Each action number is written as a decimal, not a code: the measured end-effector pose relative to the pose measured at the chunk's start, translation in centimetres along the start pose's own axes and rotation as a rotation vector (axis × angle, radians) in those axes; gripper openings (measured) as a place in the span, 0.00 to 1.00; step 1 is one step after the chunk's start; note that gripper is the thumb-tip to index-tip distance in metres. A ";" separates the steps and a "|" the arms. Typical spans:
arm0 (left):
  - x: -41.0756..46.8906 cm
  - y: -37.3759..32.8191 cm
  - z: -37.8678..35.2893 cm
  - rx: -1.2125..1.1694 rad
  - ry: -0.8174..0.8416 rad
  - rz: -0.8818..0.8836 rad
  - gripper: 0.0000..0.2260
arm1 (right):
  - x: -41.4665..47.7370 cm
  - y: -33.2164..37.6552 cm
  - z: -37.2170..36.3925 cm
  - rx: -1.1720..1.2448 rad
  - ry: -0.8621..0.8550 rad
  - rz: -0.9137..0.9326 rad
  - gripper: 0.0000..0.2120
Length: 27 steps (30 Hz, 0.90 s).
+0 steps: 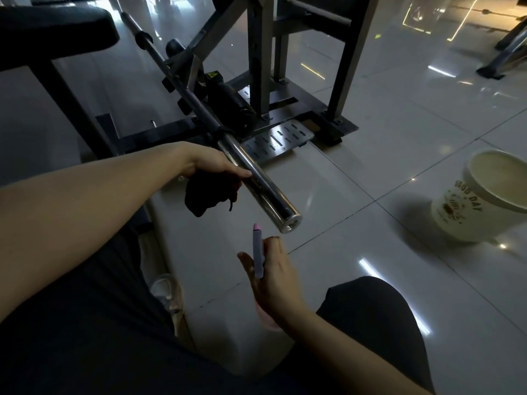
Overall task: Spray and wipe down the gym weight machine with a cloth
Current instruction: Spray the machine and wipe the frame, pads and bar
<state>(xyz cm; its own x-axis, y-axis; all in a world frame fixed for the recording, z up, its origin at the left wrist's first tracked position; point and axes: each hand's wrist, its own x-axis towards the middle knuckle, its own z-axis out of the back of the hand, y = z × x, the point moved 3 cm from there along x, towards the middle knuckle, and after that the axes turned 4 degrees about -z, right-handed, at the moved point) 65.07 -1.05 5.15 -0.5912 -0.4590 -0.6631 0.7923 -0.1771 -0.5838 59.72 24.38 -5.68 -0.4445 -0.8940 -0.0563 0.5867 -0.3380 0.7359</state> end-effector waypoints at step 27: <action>-2.9 -3.6 5.2 0.048 -0.213 -0.105 0.20 | 6.1 6.7 15.2 0.423 -0.182 0.025 0.10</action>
<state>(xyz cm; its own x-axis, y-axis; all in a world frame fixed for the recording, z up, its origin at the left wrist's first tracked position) 64.70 -3.58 11.60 -0.6299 -0.6083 -0.4829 0.7372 -0.2724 -0.6184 50.65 21.10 9.15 -0.5679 -0.8212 0.0563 0.2871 -0.1335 0.9485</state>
